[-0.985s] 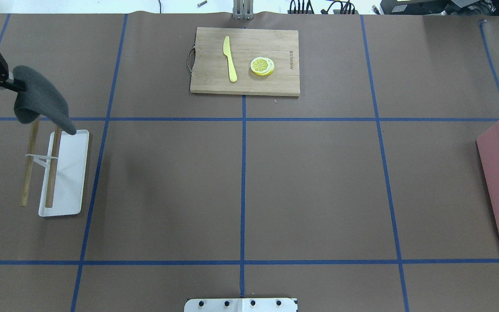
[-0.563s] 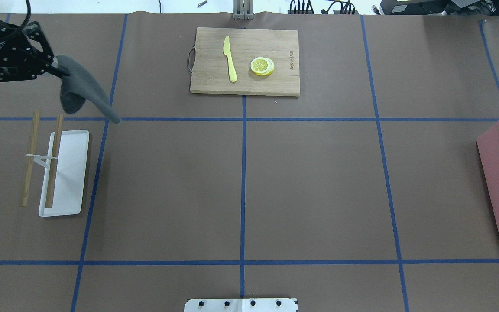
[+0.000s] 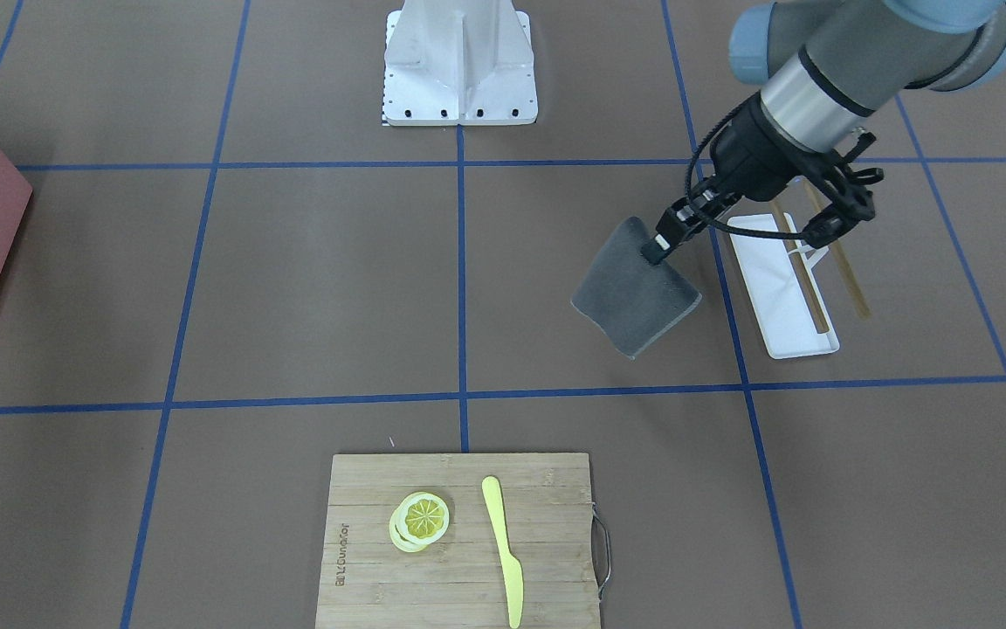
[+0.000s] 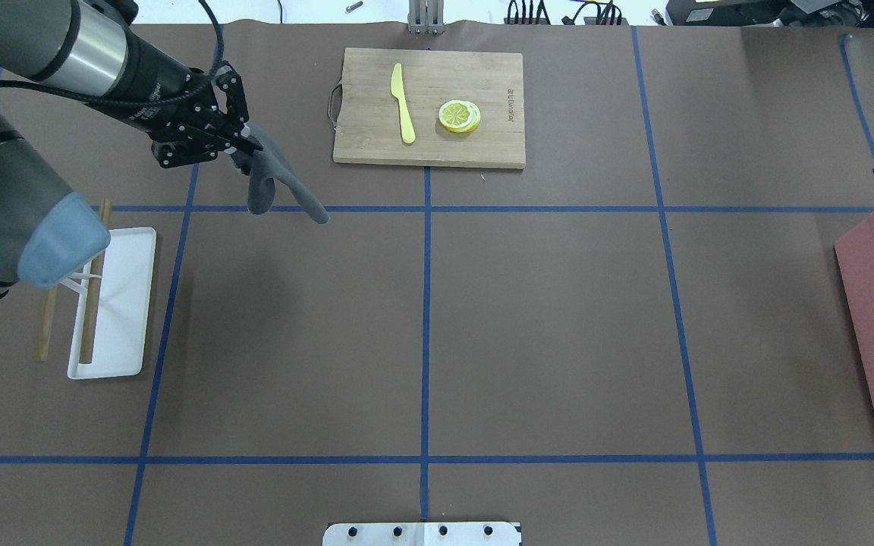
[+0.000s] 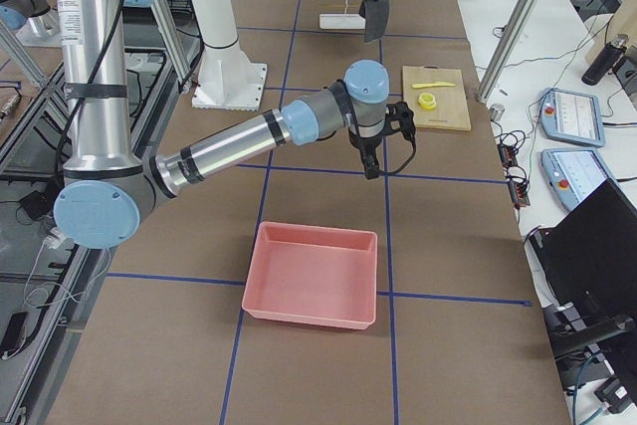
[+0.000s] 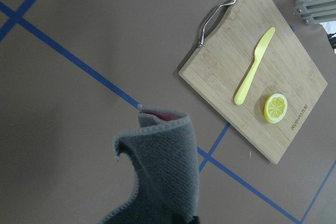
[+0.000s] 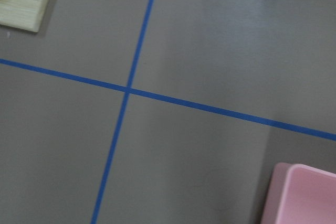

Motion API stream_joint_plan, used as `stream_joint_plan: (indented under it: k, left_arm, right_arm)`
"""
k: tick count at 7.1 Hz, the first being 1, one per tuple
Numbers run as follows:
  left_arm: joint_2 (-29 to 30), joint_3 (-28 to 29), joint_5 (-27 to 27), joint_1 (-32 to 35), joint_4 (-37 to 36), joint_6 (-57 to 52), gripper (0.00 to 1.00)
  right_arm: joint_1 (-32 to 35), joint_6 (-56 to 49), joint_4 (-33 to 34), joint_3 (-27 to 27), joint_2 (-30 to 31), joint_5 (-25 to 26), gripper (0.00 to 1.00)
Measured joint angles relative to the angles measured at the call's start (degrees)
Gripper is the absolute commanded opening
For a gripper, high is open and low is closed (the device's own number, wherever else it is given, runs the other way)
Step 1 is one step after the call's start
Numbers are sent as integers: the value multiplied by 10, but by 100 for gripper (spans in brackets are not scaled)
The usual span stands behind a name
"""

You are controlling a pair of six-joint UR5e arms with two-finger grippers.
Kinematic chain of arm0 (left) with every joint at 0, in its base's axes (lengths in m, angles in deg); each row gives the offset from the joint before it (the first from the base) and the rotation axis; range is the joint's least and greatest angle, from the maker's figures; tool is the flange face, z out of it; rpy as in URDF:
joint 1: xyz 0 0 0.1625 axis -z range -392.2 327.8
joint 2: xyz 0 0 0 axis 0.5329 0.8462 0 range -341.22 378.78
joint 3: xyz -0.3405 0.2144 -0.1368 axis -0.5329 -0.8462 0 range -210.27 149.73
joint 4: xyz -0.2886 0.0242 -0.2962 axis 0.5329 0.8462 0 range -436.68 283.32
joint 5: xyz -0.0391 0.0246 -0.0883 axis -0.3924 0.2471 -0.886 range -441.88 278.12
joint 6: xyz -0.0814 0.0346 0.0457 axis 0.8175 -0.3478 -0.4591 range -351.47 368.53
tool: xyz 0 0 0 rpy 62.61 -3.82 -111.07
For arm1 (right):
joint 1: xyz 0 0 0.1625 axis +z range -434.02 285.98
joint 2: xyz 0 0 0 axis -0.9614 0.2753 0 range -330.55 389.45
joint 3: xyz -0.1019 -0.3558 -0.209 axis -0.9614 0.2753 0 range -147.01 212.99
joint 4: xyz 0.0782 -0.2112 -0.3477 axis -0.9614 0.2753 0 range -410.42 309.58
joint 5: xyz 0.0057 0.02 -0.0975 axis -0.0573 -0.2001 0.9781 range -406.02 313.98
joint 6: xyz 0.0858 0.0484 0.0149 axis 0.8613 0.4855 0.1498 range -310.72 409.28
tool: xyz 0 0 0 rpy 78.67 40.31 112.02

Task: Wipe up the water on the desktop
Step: 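Lift the grey cloth off the rack with the left gripper toward the table center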

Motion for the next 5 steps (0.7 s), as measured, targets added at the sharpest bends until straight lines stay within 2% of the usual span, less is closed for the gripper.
stream_joint_plan:
  k: [1,3,5]
  left_arm:
    - [19,11,8,-12,-2,26,0]
    - [66,41,28,-38,-6,93,0]
    - [125,63,70,-75,-43,146,0]
  right_arm:
    - [-25,11,-26,-11,-6,1,100]
    - [-81,18,-139,-16,-16,18,100]
    - [-151,21,-203,-18,-53,77,100]
